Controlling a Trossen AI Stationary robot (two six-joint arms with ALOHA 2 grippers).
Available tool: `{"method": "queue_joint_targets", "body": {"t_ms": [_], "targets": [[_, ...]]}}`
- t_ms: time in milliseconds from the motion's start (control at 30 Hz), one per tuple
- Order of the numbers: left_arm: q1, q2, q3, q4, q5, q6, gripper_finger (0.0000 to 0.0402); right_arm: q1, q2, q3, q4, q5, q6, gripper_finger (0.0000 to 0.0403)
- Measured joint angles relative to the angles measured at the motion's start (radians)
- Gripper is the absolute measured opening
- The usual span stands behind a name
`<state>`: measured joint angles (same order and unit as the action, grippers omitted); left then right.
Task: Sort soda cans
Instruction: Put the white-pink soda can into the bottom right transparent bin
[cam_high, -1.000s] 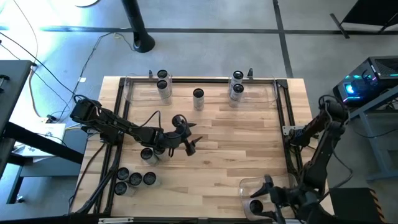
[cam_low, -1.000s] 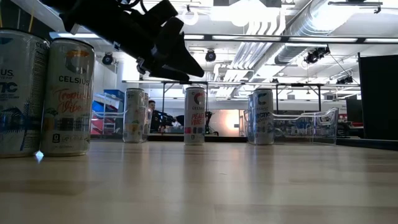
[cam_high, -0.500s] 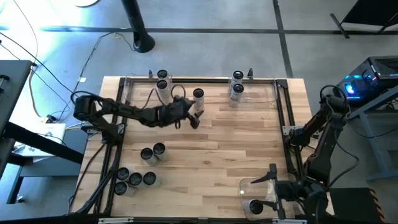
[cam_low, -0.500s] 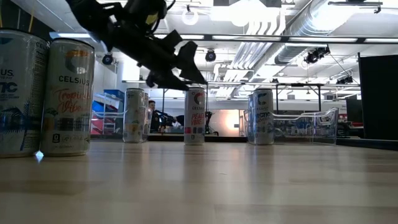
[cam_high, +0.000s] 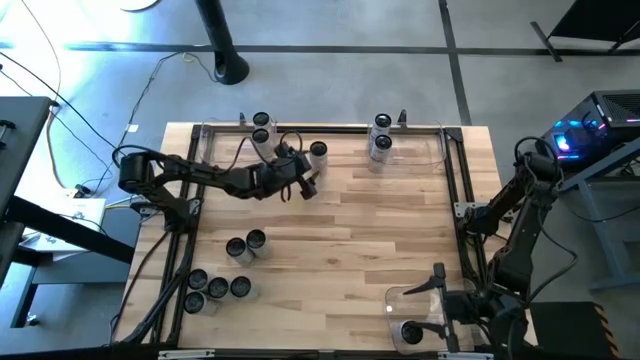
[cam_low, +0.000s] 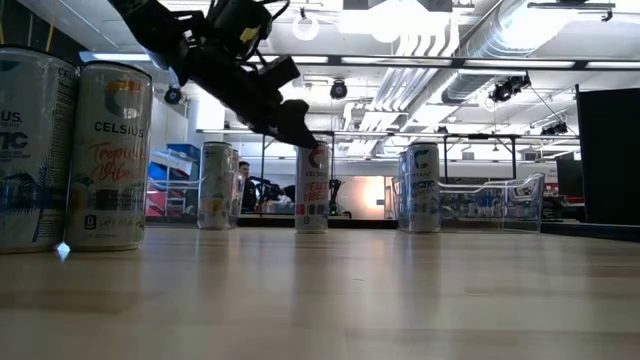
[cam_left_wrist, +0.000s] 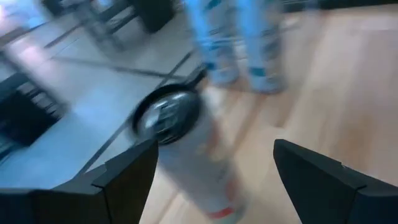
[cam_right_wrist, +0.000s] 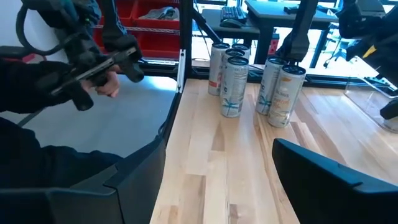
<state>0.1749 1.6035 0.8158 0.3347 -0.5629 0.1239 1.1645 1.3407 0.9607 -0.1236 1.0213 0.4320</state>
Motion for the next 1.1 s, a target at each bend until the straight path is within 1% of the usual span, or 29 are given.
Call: {"method": "queue_joint_targets", "body": {"t_ms": [67,133,200,400,500,667,867,967,1100], "targets": [[0.006,-0.002,0.0,-0.002,-0.053,-0.023,0.0315,0.0,0.0,0.0,-0.006,0.012,0.0,0.0289],[0.014,-0.007,0.0,0.003,-0.046,-0.031,0.0315,0.0,0.0,0.0,-0.011,0.02,0.0,0.0289],[0.027,-0.012,0.0,0.008,0.0,-0.059,0.0315,0.0,0.0,0.0,-0.014,0.02,0.0,0.0289],[0.126,-0.007,0.0,0.009,0.223,-0.161,0.0315,0.0,0.0,0.0,-0.028,0.021,-0.007,0.0289],[0.165,-0.005,0.0,0.004,0.289,-0.166,0.0315,0.0,0.0,0.0,-0.036,0.021,-0.007,0.0289],[0.181,0.015,0.0,0.038,0.334,-0.143,0.0315,0.0,0.0,0.0,-0.038,0.021,-0.01,0.0289],[0.177,0.103,0.0,0.156,0.358,-0.076,0.0315,0.0,0.0,-0.001,-0.052,0.02,-0.003,0.0289],[0.171,0.142,0.0,0.216,0.381,-0.069,0.0313,0.0,0.0,-0.001,-0.055,0.02,0.004,0.0289],[0.17,0.197,0.0,0.28,0.438,-0.087,0.0295,0.0,0.0,-0.001,-0.06,0.02,0.005,0.0289]]}}
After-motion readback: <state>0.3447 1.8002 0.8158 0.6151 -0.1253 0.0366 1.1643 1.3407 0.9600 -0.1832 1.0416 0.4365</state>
